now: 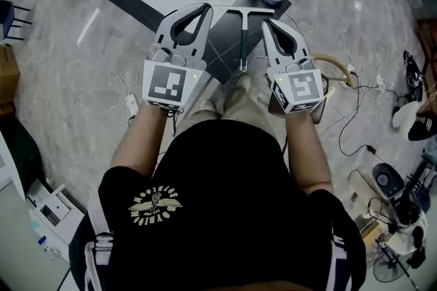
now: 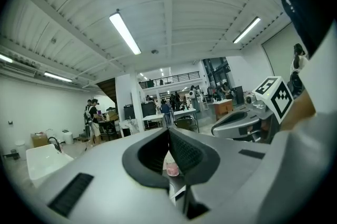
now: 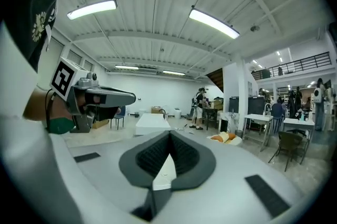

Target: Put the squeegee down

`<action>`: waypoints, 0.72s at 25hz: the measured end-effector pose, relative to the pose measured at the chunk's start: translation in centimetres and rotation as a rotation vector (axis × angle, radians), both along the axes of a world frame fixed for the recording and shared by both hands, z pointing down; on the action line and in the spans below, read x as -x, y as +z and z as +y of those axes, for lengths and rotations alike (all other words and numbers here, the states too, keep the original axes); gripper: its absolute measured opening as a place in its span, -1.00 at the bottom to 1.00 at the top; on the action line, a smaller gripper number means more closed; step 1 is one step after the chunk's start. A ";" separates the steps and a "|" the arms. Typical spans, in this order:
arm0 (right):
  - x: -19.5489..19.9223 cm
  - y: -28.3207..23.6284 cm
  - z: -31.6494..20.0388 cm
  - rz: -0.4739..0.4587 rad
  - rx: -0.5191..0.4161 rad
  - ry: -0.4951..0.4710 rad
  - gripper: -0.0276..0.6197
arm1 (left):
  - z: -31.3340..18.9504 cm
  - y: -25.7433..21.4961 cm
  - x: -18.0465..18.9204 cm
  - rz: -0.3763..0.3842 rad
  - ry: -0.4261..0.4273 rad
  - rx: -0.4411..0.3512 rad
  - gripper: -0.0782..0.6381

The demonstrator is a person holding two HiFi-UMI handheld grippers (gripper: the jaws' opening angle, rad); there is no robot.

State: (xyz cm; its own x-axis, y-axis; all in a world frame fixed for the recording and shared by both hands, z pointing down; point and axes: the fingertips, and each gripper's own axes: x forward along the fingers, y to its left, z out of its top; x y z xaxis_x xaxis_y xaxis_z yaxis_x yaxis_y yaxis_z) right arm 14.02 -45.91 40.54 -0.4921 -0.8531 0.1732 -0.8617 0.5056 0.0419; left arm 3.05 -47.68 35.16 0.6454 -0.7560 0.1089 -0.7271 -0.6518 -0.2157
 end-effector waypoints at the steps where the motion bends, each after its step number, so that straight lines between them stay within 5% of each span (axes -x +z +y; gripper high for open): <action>1: -0.2 0.1 0.1 0.006 0.000 0.007 -0.83 | 0.1 0.3 0.1 0.001 0.000 0.003 -0.72; 8: -0.6 -2.0 1.8 0.023 0.032 0.055 -0.83 | 1.9 -2.0 0.4 0.011 0.027 -0.004 -0.72; 18: -1.0 0.4 2.0 0.025 0.052 0.037 -0.83 | 0.8 1.1 -2.3 0.024 0.063 0.007 -0.72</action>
